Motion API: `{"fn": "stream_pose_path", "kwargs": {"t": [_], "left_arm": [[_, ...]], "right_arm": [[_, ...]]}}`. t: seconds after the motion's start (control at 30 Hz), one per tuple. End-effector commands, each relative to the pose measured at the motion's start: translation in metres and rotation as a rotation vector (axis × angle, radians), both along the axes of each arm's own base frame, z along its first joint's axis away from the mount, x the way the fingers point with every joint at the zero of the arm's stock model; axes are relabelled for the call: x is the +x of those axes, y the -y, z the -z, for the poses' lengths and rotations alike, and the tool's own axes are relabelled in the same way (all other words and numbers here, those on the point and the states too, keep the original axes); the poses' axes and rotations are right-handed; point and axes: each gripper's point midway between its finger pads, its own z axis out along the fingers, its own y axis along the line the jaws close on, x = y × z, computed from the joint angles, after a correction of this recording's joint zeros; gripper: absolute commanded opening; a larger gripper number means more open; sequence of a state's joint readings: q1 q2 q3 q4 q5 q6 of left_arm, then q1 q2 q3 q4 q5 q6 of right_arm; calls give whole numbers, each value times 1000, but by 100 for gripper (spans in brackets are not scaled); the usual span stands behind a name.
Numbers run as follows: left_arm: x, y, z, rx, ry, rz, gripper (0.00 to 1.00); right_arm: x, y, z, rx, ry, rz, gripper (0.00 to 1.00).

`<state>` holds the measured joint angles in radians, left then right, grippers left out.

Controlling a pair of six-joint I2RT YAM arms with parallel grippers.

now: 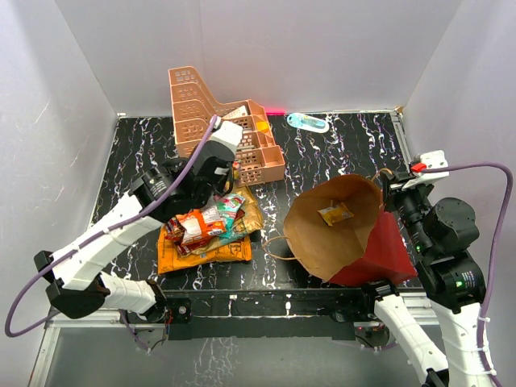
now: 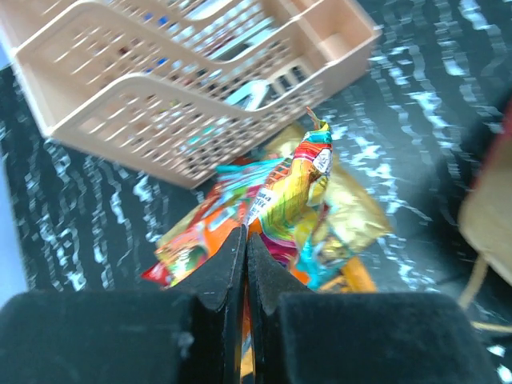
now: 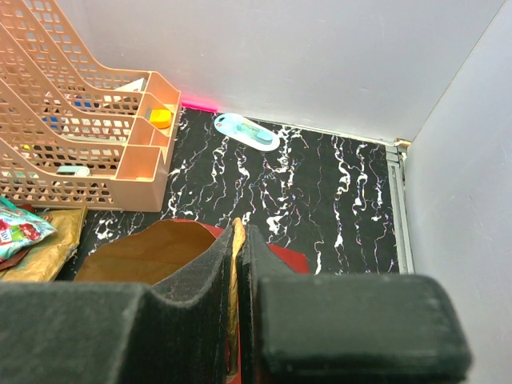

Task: Take the snacks out of the paper bag
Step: Place the snack at the center of the board.

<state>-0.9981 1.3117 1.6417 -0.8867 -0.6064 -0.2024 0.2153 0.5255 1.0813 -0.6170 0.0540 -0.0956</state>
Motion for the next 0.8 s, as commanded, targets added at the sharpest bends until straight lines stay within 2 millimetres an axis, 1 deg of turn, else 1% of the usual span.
{"fn": "stream_pose_path", "kwargs": {"t": [0.0, 0.1, 0.17, 0.2, 0.33, 0.4, 0.5, 0.63, 0.7, 0.77], "left_arm": [[18, -59, -6, 95, 72, -145, 0], [24, -85, -1, 136, 75, -222, 0], [27, -97, 6, 165, 67, -265, 0], [27, -100, 12, 182, 59, -274, 0], [27, -101, 46, 252, 8, -279, 0], [29, -102, 57, 274, -1, -277, 0], [30, -108, 64, 293, -4, -288, 0], [32, -119, 69, 317, -5, -308, 0], [31, -118, 76, 321, -22, -306, 0], [31, -112, 85, 305, -41, -283, 0]], "right_arm": [[-1, 0, -29, 34, 101, -1, 8], [-1, 0, -30, 29, 102, -1, 8], [-1, -1, -31, 29, 105, -3, 8], [0, -1, -31, 29, 106, -4, 8], [0, -4, -31, 31, 105, -18, 8], [0, -4, -31, 32, 106, -18, 8], [-2, -3, -33, 32, 108, -17, 8], [-2, -1, -32, 26, 106, -8, 8], [-2, -2, -29, 27, 100, -14, 8], [-1, -4, -28, 29, 99, -20, 8]]}}
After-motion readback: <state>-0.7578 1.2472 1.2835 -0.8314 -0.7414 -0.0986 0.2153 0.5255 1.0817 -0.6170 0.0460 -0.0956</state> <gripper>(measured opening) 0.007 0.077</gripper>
